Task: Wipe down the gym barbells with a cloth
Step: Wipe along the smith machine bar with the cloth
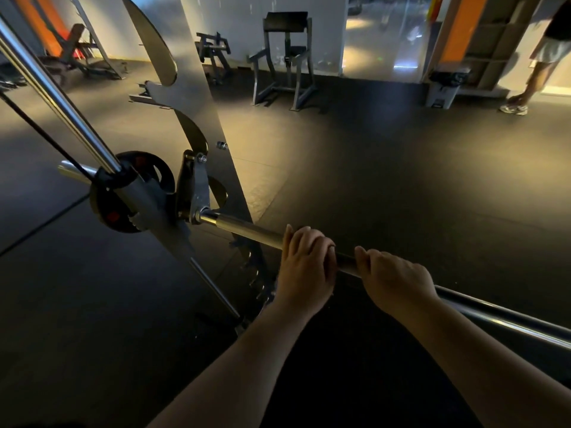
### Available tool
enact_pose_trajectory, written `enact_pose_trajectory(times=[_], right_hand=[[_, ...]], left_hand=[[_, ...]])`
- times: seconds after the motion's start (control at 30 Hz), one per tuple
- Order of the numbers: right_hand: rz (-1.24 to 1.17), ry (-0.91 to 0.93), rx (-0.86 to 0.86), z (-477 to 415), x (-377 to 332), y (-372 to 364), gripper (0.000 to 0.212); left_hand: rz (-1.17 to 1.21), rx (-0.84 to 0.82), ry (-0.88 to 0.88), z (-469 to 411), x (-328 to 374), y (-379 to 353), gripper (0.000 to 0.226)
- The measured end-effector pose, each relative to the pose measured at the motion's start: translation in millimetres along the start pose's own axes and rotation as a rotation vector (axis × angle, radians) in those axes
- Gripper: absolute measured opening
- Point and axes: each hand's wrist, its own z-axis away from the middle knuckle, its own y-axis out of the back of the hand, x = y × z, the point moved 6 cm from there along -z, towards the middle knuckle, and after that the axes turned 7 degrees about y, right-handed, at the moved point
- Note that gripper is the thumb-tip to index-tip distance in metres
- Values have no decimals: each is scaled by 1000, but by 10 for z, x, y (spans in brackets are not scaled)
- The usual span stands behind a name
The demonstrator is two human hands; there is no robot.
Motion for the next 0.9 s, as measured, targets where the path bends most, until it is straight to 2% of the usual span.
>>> enact_pose_trajectory(times=[0.1,0.23,0.3,0.47,0.63,0.7,0.8,0.87,0.9], right_hand=[[3,26,-11,145,168,30,35],[-32,25,-1,295,368,37,34],[-38,28,-14,342,453,23,34],[-100,-23,-100,397,686,-1,30],[-31,87,-107,428,697,-16,33],[-34,110,-106,442,687,-13,36],[-82,86,-81,460,682,16,33],[-76,86,-78,469,677,20,30],[-64,100,-71,471,679,10,28]], left_hand=[[-27,16,10,-60,-161,23,25],[43,106,266,-58,-4,-26,27],[51,92,326,-7,238,-121,33],[98,25,56,363,852,-422,35],[52,54,-122,422,713,-483,41],[76,142,-8,369,594,-417,38],[338,283,373,415,702,-478,36],[526,301,574,511,914,-672,37],[541,304,612,564,1027,-761,46]])
